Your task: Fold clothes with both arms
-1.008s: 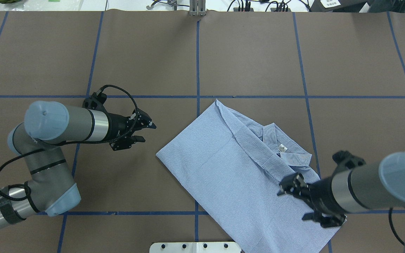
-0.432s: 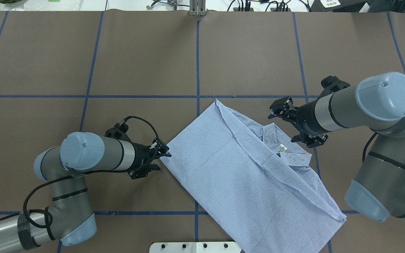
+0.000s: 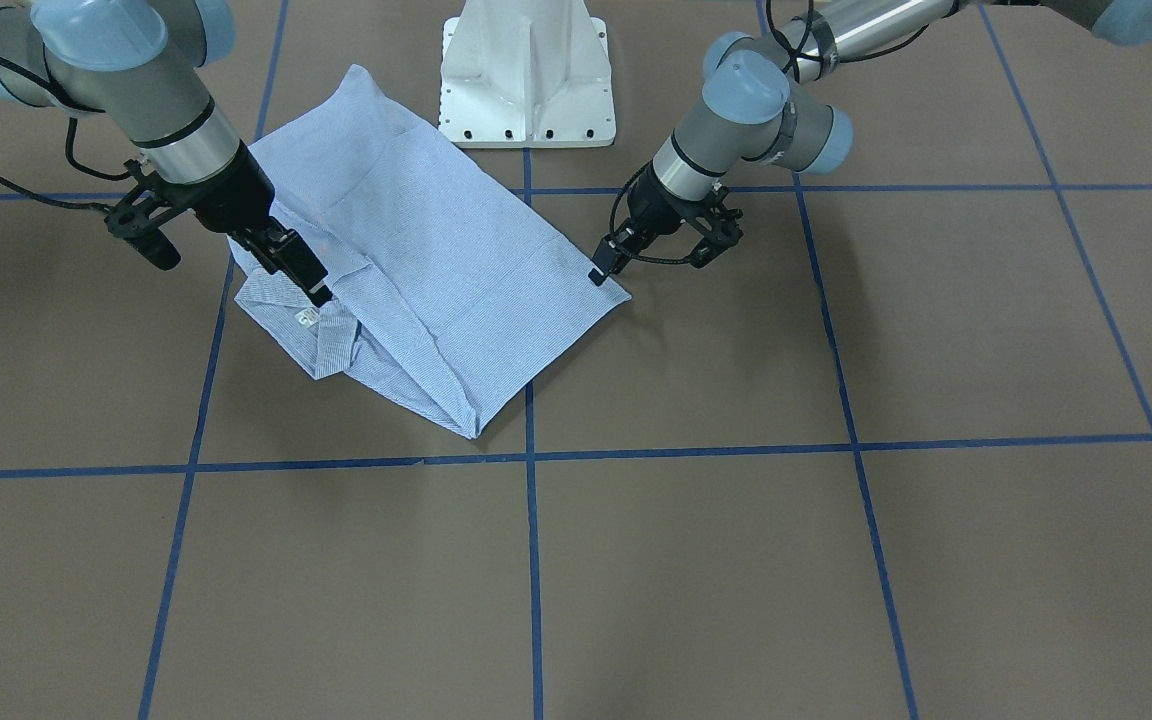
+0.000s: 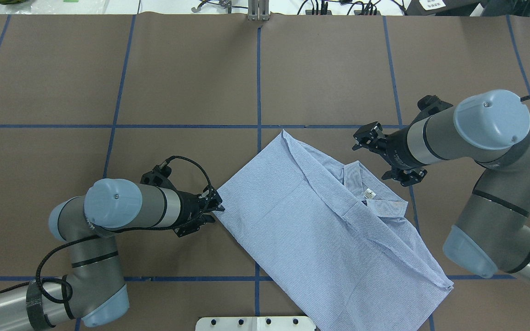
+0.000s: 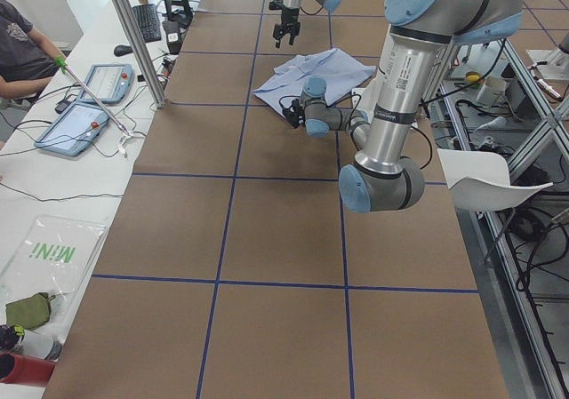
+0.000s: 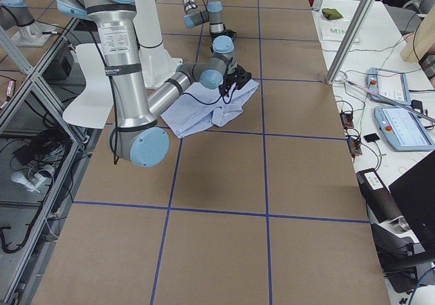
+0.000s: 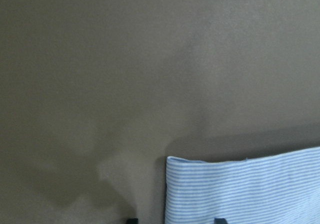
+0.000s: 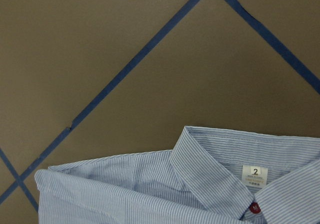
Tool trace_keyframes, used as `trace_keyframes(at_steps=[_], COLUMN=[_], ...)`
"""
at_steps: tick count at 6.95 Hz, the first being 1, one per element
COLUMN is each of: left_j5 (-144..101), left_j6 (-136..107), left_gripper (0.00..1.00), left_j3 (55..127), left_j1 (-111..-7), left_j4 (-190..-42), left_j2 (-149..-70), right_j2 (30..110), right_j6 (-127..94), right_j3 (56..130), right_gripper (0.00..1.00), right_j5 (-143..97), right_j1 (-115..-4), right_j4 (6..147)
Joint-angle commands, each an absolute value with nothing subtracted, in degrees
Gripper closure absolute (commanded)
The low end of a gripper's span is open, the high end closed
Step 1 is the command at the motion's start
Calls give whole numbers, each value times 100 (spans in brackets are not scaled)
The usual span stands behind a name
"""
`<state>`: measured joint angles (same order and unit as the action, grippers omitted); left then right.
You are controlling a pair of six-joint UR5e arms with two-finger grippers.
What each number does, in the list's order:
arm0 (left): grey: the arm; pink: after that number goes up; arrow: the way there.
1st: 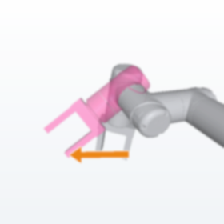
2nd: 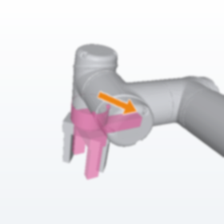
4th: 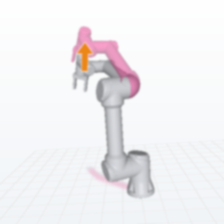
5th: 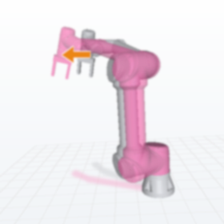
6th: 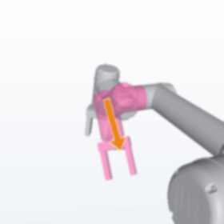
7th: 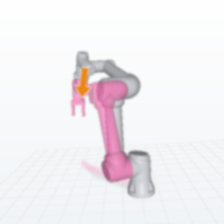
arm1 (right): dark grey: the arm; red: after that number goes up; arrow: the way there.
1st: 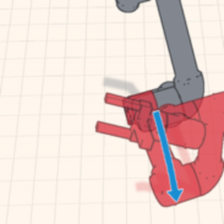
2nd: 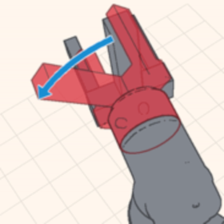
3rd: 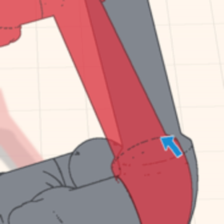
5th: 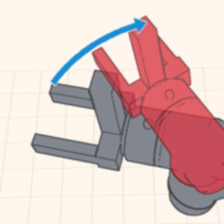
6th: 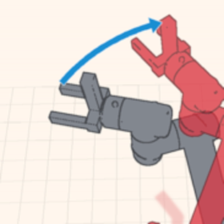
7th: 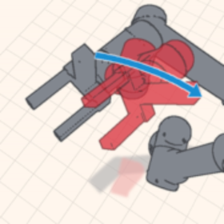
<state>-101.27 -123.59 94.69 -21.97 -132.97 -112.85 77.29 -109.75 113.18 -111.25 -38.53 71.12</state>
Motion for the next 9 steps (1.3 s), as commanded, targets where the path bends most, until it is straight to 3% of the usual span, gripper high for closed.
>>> trace_keyframes(at_steps=[1, 2, 5, 7, 8, 9], left_j5=[-9888, -9870, -9870, -9888, -9905, -9914], left_j6=[-12384, -12584, -12464, -11143, -10631, -10147], left_gripper=[76, 100, 100, 100, 100, 100], left_j3=[9466, 9483, 9763, 9669, 9363, 8325], left_j1=[-2145, -2145, -2310, -3055, -3511, -3916], left_j4=[-13280, -13280, -12906, -12639, -12682, -12726], left_j2=[-11294, -11294, -11294, -11434, -11591, -12324], right_j2=[7717, 7725, 7726, 7717, 7717, 7717], right_j6=[-10986, -11039, -11039, -11030, -11039, -11030], right_j3=[11250, 11259, 11224, 11171, 11197, 11206], right_gripper=[0, 0, 0, 0, 0, 0], right_j5=[-11118, -11118, -11109, -11109, -11092, -10996], right_j1=[-3858, -3858, -3858, -3850, -3850, -3850], right_j4=[7110, 7110, 7110, 7102, 7102, 7102])
